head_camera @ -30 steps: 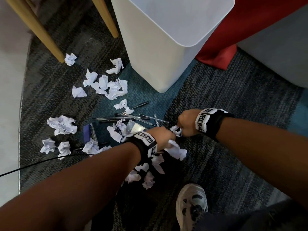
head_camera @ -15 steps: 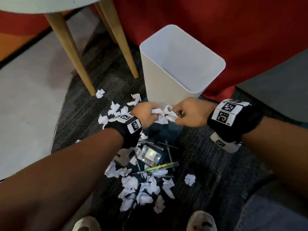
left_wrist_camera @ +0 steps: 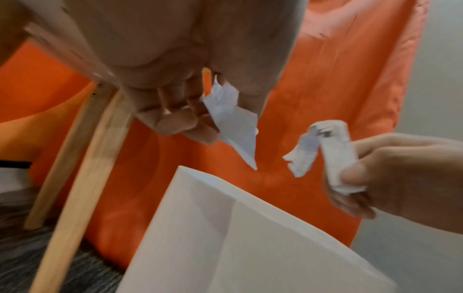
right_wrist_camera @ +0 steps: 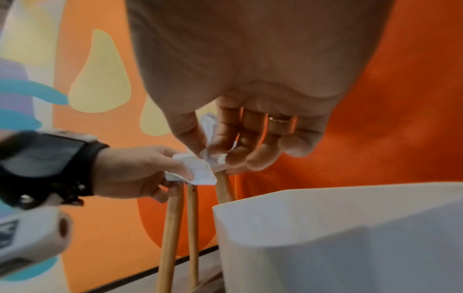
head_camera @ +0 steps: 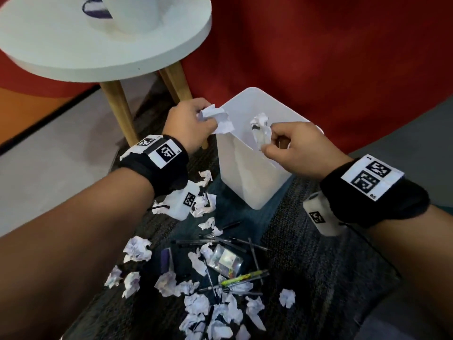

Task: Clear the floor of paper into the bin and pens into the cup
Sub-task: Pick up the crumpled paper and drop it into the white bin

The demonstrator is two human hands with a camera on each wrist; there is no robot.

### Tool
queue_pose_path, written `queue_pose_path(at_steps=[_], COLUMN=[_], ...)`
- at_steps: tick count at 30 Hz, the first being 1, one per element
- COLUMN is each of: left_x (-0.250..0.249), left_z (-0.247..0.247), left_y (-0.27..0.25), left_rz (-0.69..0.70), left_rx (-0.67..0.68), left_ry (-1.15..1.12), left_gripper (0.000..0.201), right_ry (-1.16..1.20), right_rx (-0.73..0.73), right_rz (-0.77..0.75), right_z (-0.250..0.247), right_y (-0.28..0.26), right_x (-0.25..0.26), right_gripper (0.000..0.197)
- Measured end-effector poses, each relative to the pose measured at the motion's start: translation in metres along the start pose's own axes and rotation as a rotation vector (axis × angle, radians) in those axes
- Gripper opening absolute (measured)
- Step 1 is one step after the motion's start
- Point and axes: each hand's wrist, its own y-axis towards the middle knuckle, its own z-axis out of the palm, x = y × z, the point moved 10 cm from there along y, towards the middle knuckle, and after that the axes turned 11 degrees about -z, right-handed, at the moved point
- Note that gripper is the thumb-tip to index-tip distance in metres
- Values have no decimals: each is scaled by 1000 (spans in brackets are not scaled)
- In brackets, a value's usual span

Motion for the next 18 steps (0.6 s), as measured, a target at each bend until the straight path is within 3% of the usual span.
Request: queue_pose_path(at_steps=[3, 9, 18], left_x=[-18, -30, -42], left_z=[10, 28, 43], left_y=[-2, -3, 4], left_rz=[52, 49, 27], left_rx=[2, -4, 45], left_ry=[-3, 18, -25], left_gripper=[17, 26, 34], right_ry=[-106, -282, -73], right_rx=[-83, 95, -145], right_rz=[80, 240, 99], right_z=[-6, 16, -9], right_y=[4, 2, -1], right_x=[-25, -62, -39], right_gripper=[24, 38, 34])
